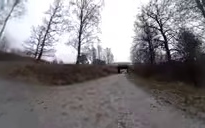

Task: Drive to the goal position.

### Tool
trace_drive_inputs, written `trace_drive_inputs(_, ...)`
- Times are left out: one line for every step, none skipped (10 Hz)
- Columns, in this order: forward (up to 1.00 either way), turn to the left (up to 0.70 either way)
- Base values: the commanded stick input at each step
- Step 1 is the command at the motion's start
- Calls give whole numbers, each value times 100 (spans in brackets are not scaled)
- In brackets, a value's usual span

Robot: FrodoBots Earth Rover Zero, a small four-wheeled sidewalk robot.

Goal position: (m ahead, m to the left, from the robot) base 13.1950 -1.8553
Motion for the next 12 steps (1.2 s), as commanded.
trace_drive_inputs(70,4)
trace_drive_inputs(70,0)
trace_drive_inputs(70,0)
trace_drive_inputs(70,0)
trace_drive_inputs(70,0)
trace_drive_inputs(70,0)
trace_drive_inputs(70,0)
trace_drive_inputs(70,0)
trace_drive_inputs(70,0)
trace_drive_inputs(70,0)
trace_drive_inputs(70,0)
trace_drive_inputs(70,0)
